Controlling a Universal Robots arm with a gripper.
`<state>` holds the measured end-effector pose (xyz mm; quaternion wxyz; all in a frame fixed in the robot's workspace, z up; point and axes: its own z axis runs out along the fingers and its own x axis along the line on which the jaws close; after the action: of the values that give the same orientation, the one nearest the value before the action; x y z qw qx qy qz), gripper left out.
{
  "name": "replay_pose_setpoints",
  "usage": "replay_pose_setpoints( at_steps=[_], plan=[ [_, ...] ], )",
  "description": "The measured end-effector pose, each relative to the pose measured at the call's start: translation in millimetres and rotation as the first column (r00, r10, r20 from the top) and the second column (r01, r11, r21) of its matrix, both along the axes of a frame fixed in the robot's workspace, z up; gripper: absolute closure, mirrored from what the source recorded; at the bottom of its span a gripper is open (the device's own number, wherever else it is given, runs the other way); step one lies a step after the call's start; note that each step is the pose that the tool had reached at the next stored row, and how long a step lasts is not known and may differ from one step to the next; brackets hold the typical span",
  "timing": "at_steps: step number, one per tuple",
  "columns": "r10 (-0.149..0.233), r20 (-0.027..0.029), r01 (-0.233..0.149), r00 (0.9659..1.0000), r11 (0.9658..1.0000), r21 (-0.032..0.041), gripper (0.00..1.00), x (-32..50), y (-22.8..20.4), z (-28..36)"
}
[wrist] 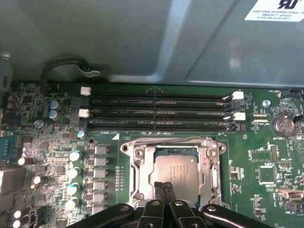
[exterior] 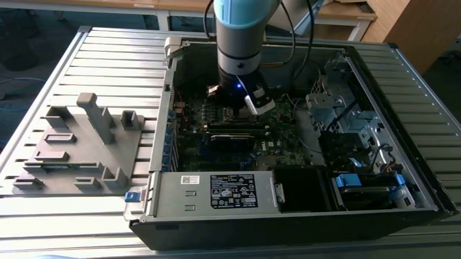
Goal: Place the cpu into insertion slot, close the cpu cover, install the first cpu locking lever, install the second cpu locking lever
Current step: 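Install the second cpu locking lever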
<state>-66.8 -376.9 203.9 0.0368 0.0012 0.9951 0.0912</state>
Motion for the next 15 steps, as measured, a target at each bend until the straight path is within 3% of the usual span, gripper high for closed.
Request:
replay_pose_setpoints(
  at_steps=[3, 15],
  plan=[
    [0.000, -0.0001, 0.000, 1.0000, 1.0000, -0.0015, 0.89, 4.4, 3.6, 0.0],
    [-0.006, -0.0001, 0.006, 1.0000, 1.0000, -0.0016, 0.89, 11.7, 5.3, -0.3]
  ],
)
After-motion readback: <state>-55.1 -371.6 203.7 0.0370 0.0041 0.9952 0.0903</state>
